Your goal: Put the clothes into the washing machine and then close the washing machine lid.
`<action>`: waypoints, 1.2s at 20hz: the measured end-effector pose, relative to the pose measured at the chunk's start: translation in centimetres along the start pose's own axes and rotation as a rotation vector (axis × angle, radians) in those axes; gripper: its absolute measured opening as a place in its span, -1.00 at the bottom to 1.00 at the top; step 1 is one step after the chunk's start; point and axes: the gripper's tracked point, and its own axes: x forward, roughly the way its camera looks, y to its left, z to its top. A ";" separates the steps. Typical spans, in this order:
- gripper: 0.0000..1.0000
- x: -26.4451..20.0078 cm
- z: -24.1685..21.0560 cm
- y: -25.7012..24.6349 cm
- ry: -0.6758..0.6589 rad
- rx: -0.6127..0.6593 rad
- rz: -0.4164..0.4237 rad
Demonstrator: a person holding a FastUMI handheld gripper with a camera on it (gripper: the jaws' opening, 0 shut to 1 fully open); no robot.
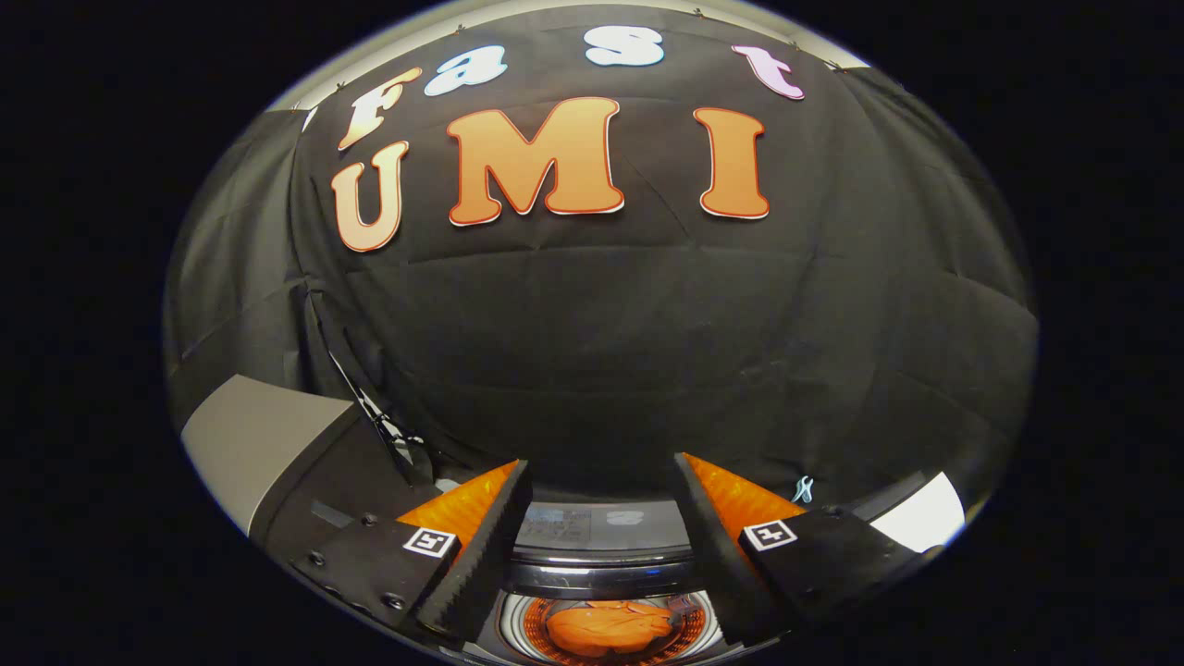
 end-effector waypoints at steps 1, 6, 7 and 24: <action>0.95 -0.4 -0.4 0.0 0.000 0.001 -0.004; 0.94 -2.5 -3.3 0.0 0.026 0.009 -0.026; 0.94 -3.0 -4.3 -0.1 0.037 0.012 -0.031; 0.98 -6.1 -8.0 -0.5 0.073 0.056 -0.030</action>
